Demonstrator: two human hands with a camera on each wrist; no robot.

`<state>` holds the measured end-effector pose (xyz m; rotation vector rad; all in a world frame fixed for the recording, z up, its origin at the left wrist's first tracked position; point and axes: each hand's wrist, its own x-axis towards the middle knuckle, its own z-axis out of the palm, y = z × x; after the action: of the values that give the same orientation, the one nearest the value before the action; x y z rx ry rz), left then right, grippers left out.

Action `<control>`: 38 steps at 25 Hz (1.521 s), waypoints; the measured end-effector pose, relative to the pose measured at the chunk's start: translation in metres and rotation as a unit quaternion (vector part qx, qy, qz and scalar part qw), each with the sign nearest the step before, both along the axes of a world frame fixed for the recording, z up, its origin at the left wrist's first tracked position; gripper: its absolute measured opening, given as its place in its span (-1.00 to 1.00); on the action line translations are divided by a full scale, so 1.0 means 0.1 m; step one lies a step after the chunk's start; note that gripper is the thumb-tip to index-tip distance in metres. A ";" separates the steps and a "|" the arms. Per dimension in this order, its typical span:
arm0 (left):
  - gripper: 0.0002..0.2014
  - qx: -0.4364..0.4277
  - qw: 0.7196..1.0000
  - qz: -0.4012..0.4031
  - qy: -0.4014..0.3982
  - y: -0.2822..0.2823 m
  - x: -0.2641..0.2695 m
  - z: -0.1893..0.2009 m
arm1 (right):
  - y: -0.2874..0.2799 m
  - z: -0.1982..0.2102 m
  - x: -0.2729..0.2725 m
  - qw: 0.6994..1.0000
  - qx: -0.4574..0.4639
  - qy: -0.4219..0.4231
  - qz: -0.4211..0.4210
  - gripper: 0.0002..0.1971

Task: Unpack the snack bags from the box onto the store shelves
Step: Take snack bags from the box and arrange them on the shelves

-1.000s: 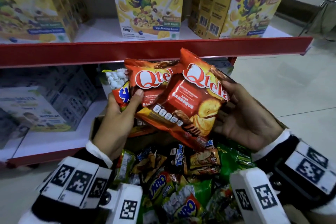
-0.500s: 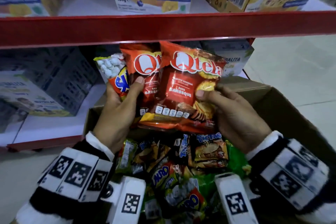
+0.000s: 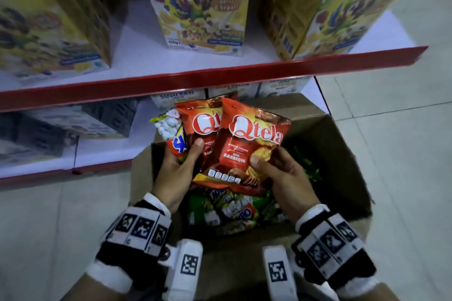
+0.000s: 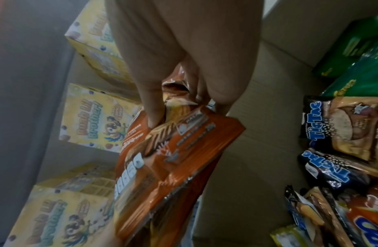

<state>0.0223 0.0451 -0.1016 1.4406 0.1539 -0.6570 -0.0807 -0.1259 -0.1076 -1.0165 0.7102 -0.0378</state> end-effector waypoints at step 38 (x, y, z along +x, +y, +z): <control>-0.44 -0.172 0.940 -0.084 -0.282 0.09 0.39 6.70 | -0.42 7.26 -0.10 0.927 -0.269 -0.257 -0.037 -0.39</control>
<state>0.0611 0.0539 0.5684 1.2531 -0.5168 -0.3605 -0.0903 -0.1674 0.6185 -1.4265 0.2488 -0.5742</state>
